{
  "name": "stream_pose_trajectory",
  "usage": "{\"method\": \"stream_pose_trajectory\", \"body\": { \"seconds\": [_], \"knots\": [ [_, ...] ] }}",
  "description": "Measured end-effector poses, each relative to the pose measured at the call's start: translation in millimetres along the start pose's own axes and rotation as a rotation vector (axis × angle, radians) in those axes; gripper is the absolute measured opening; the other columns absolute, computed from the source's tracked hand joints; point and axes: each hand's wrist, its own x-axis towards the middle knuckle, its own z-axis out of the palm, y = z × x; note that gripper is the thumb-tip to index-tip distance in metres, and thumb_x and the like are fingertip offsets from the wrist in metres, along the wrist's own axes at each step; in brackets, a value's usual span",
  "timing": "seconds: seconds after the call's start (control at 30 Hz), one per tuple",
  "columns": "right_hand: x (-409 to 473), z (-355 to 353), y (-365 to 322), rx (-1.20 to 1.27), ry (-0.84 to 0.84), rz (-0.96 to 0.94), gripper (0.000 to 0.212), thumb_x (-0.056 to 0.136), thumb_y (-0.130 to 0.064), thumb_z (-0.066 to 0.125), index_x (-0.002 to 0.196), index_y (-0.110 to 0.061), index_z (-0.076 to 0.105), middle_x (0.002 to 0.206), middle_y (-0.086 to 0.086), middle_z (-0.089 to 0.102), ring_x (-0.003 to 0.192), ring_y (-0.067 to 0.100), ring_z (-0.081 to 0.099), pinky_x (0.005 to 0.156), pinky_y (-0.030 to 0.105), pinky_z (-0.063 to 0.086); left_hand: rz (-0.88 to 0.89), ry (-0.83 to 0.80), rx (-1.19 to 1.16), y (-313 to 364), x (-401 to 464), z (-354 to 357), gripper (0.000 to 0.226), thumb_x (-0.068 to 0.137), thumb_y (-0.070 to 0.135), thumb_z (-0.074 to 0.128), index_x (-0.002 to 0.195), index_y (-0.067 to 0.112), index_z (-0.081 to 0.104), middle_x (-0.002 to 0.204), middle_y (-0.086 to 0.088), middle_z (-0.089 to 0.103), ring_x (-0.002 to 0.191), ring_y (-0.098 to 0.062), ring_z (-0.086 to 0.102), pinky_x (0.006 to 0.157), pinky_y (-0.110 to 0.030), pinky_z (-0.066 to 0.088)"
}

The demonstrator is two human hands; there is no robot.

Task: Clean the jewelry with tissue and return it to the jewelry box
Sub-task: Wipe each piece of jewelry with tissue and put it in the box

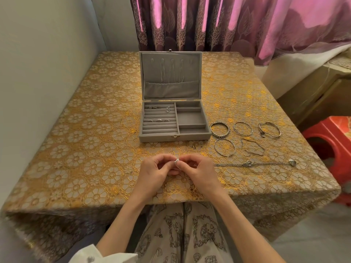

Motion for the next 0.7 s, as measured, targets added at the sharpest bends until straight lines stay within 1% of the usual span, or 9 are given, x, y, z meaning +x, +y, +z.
{"method": "stream_pose_trajectory", "body": {
  "seconds": [0.07, 0.13, 0.37, 0.57, 0.7],
  "knots": [
    [-1.6, 2.4, 0.9, -0.097, 0.028, -0.071, 0.007, 0.082, -0.020, 0.067, 0.087, -0.016, 0.070, 0.083, -0.005, 0.063, 0.075, 0.001, 0.056, 0.066, 0.010, 0.044, -0.001, -0.007, 0.014, -0.7, -0.1, -0.4, 0.012, 0.085, -0.002, 0.060, 0.093, 0.002, 0.068, 0.084, -0.009, 0.071, 0.074, -0.017, 0.071, 0.066, -0.019, 0.055],
    [-2.8, 3.9, 1.7, -0.137, 0.041, -0.104, 0.005, 0.084, -0.017, 0.065, 0.087, -0.015, 0.068, 0.081, -0.007, 0.059, 0.073, -0.002, 0.053, 0.065, 0.007, 0.040, -0.001, -0.010, 0.031, -1.2, -0.2, 0.2, 0.011, 0.085, -0.002, 0.059, 0.092, 0.003, 0.067, 0.084, -0.009, 0.070, 0.074, -0.016, 0.070, 0.066, -0.020, 0.056],
    [-1.3, 3.0, 3.5, -0.175, -0.007, -0.071, 0.007, 0.084, -0.010, 0.061, 0.090, -0.013, 0.063, 0.085, -0.005, 0.055, 0.074, -0.002, 0.050, 0.066, 0.007, 0.040, 0.001, -0.006, 0.078, -1.4, -1.2, 4.4, 0.011, 0.086, -0.002, 0.058, 0.091, 0.004, 0.067, 0.084, -0.007, 0.070, 0.074, -0.014, 0.070, 0.069, -0.023, 0.057],
    [-4.6, 6.2, 3.2, -0.137, 0.064, -0.111, 0.002, 0.085, -0.015, 0.064, 0.085, -0.013, 0.064, 0.081, -0.002, 0.059, 0.069, 0.002, 0.051, 0.061, 0.009, 0.040, -0.006, 0.014, 0.068, -2.3, -0.2, 3.3, 0.010, 0.089, 0.000, 0.056, 0.093, 0.004, 0.065, 0.084, -0.009, 0.069, 0.074, -0.016, 0.070, 0.069, -0.024, 0.057],
    [-6.1, 8.6, 5.6, -0.205, 0.048, -0.136, 0.005, 0.084, -0.009, 0.061, 0.088, -0.012, 0.062, 0.084, -0.002, 0.057, 0.073, 0.002, 0.049, 0.064, 0.011, 0.040, 0.040, 0.042, 0.140, -3.6, -1.4, 7.0, 0.014, 0.088, -0.002, 0.055, 0.088, 0.009, 0.065, 0.081, -0.006, 0.069, 0.070, -0.012, 0.069, 0.065, -0.021, 0.056]
  ]
}}
